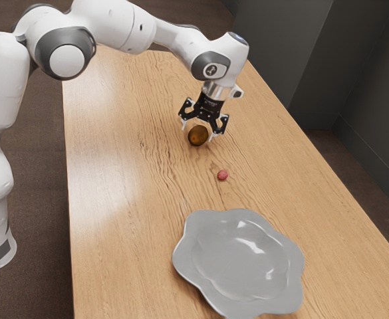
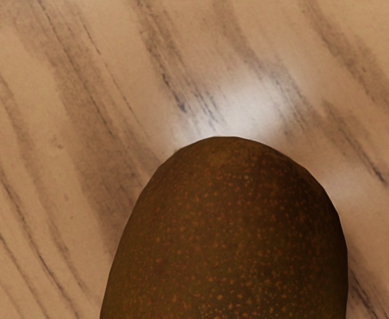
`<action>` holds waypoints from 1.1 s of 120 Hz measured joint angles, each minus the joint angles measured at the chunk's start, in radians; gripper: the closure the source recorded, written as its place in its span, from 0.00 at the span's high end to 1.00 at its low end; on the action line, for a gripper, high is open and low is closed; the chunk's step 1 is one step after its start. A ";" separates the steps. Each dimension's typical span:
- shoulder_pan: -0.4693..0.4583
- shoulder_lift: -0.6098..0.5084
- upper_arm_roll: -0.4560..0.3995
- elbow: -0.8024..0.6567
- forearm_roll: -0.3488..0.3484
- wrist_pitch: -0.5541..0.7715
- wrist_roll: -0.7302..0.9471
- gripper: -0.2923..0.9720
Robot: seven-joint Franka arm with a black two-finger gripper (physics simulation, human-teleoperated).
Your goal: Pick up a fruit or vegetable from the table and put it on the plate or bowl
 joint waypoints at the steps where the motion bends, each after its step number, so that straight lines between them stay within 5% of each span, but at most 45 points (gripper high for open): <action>1: 0.000 0.000 0.000 0.000 0.000 0.000 0.000 0.77; 100: 0.008 0.034 0.003 0.034 0.000 0.002 0.017 0.77; 132: 0.006 0.037 0.003 0.033 0.000 -0.001 0.022 0.68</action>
